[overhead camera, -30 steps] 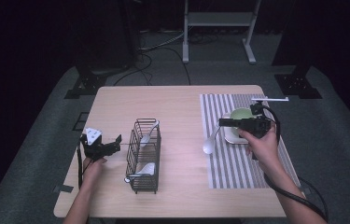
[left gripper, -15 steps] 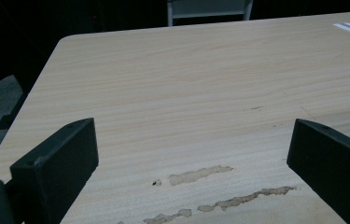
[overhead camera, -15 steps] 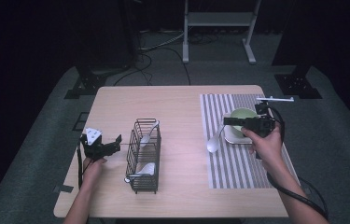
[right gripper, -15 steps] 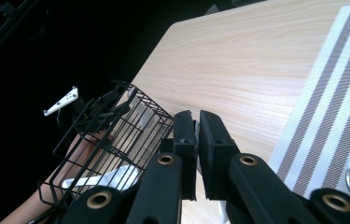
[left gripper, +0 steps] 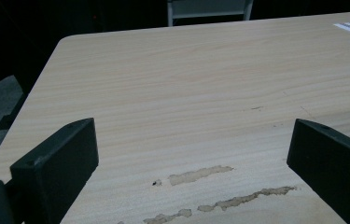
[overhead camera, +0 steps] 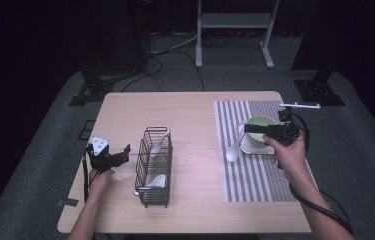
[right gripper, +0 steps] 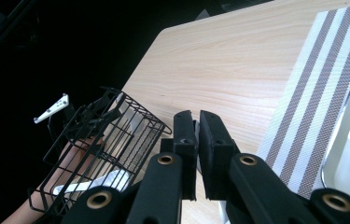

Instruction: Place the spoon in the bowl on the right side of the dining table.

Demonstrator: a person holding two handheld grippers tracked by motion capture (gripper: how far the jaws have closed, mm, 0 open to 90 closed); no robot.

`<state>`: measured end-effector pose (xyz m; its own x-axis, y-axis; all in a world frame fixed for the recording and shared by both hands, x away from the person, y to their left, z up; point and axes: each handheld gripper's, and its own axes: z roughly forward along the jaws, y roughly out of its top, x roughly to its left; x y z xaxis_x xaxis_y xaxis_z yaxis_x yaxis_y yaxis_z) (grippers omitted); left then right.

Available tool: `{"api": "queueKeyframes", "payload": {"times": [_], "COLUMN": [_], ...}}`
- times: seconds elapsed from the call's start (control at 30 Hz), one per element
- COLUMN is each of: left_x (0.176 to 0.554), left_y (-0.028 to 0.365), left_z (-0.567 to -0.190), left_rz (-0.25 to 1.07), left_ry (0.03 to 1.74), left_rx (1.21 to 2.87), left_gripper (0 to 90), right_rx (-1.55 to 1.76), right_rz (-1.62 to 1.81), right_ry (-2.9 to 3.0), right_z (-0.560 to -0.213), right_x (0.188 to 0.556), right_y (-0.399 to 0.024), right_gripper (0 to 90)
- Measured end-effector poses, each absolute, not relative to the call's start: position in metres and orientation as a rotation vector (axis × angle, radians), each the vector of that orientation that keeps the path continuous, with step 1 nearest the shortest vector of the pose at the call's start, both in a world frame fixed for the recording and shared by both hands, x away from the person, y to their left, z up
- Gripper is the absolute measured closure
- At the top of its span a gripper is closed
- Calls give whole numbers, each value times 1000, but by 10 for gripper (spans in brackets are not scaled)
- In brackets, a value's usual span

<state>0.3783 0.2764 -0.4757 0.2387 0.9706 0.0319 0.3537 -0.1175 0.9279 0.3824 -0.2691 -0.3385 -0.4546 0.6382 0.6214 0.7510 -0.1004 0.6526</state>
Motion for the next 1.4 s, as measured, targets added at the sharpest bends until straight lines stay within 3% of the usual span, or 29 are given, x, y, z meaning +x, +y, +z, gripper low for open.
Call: {"api": "queueKeyframes", "payload": {"times": [1.4], "left_x": [378], "left_y": [276], "left_z": [-476], "left_rz": [890], "left_ry": [1253], "left_rx": [1639], "left_gripper": [9], "right_rx": [-1714], "right_rz": [-1639], "right_ry": [-1979], "right_z": [-336], "right_x": [390], "right_y": [-302], "right_gripper": [857]}}
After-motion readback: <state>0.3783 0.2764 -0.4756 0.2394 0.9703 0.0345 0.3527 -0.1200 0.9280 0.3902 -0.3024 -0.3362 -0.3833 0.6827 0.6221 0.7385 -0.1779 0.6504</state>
